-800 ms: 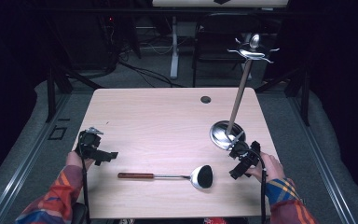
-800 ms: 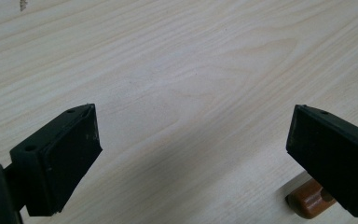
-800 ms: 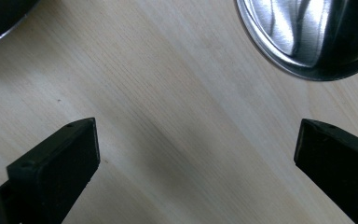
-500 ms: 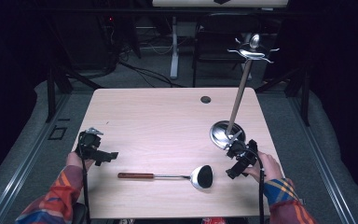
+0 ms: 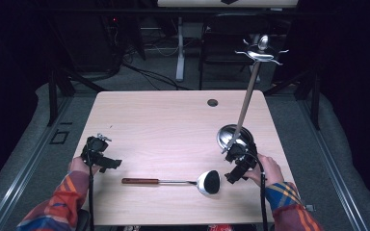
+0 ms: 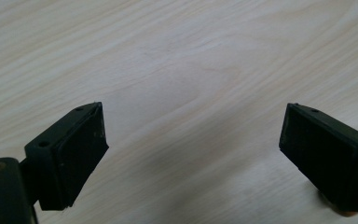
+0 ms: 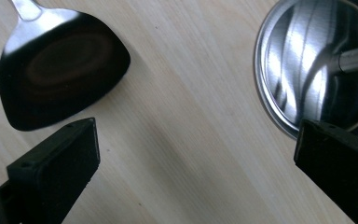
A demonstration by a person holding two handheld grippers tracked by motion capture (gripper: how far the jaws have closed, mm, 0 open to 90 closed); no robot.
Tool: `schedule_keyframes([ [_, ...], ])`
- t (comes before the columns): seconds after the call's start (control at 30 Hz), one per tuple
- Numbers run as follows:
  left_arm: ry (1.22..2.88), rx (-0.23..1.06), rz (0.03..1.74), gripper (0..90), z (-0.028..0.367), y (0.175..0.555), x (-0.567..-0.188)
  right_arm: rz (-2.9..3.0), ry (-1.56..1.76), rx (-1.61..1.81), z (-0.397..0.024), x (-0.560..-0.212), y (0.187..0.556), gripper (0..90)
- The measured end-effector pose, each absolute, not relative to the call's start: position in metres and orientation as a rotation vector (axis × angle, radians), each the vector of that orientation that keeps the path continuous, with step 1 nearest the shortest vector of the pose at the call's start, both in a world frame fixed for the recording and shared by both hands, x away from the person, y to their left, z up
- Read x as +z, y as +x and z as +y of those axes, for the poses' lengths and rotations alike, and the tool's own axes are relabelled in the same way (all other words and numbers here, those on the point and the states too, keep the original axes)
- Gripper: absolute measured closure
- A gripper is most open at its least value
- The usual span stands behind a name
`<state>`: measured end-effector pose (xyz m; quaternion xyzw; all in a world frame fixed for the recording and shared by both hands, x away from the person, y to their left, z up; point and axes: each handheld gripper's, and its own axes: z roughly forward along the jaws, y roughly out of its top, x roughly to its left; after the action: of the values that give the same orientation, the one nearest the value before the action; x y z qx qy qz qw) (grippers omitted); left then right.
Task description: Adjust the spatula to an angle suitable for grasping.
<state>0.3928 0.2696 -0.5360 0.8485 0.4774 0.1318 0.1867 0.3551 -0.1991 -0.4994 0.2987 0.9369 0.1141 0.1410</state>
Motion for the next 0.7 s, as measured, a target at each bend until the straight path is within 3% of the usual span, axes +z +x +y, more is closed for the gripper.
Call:
schedule_keyframes([
  [0.2,2.521,0.414,1.26,8.5,0.263,0.396,-0.526,2.732,0.842,0.347,-0.191,-0.5,0.357,0.1],
  [0.3,2.512,0.417,1.232,9.5,0.263,0.394,-0.519,2.738,0.83,0.38,-0.186,-0.499,0.356,0.1],
  [0.7,2.477,0.2,1.343,7.4,0.283,0.392,-0.523,2.77,0.743,0.457,-0.149,-0.494,0.369,0.2],
])
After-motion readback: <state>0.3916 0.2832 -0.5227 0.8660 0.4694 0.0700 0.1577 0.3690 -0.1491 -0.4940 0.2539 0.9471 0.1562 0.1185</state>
